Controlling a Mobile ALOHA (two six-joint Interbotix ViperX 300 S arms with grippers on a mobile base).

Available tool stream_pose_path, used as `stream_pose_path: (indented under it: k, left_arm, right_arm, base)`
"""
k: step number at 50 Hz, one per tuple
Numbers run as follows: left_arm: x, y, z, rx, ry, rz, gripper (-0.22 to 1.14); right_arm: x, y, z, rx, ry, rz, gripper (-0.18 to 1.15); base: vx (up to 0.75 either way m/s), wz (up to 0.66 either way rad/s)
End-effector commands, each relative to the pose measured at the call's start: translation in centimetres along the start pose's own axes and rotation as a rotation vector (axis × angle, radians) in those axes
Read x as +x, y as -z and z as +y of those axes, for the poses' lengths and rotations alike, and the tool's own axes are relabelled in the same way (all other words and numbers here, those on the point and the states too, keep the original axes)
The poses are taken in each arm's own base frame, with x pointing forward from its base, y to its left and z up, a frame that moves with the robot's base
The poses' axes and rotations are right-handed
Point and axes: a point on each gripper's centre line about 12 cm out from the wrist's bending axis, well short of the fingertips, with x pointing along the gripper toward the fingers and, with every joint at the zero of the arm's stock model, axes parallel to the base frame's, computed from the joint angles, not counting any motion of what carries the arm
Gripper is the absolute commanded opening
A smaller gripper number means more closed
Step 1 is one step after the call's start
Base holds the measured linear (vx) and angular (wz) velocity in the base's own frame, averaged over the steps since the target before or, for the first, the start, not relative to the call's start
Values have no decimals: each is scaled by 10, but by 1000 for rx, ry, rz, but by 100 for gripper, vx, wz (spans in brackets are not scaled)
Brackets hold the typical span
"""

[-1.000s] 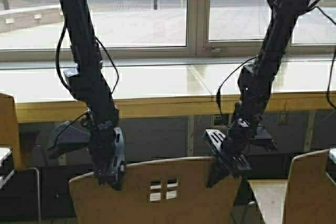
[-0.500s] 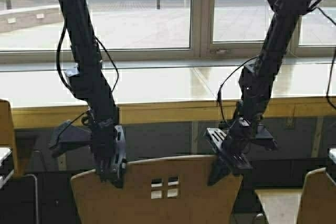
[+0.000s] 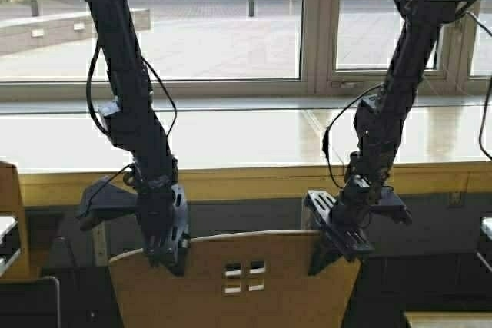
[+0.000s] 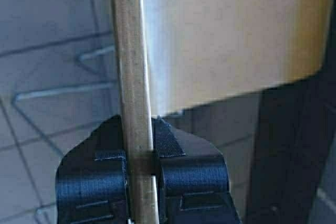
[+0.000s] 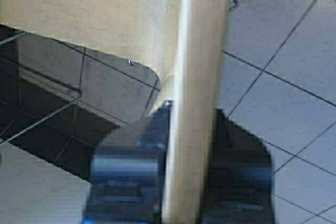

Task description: Push the chairs under the table

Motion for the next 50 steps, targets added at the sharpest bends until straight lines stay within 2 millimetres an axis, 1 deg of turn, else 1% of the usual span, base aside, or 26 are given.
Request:
stream_pose_path:
  k: [1,3,15,20,26,33,36,42,50]
  left_arm:
    - [5,-9,-14,8,31,-13,5]
    - [4,-9,-16,9,34,-12,5]
    - [7,-14,-20,-5,40,-18,5]
    - [8,-22,-19,-19,33,-29,5]
    - [11,-32,-20,-36,28,-41,5]
    - [15,-38,-27,-29,37,-46,5]
    - [15,-38,-29,-15,39,-42,5]
    - [16,-36,-34,-2,50,-38,5]
    - [17,-34,-39,0,63,-33,5]
  right_arm:
    - [2,14,5,-93,5,19,4]
    - [3,13,3,-93,9,19,4]
    - [4,14,8,-103,-2,17,4]
    - [4,15,10,-110,-6,13,4]
    - [4,16,8,-113,0,14,4]
    - [5,18,3,-118,14,17,4]
    - [5,18,2,-118,17,17,4]
    - [2,20,6,-124,9,17,4]
    - [2,17,6,-137,11,0,4]
  base:
    - [21,1]
    - [21,1]
    - [22,3]
    - [21,3]
    - [21,-1]
    - [19,-4]
    - [18,-2]
    - [17,0]
    - [18,1]
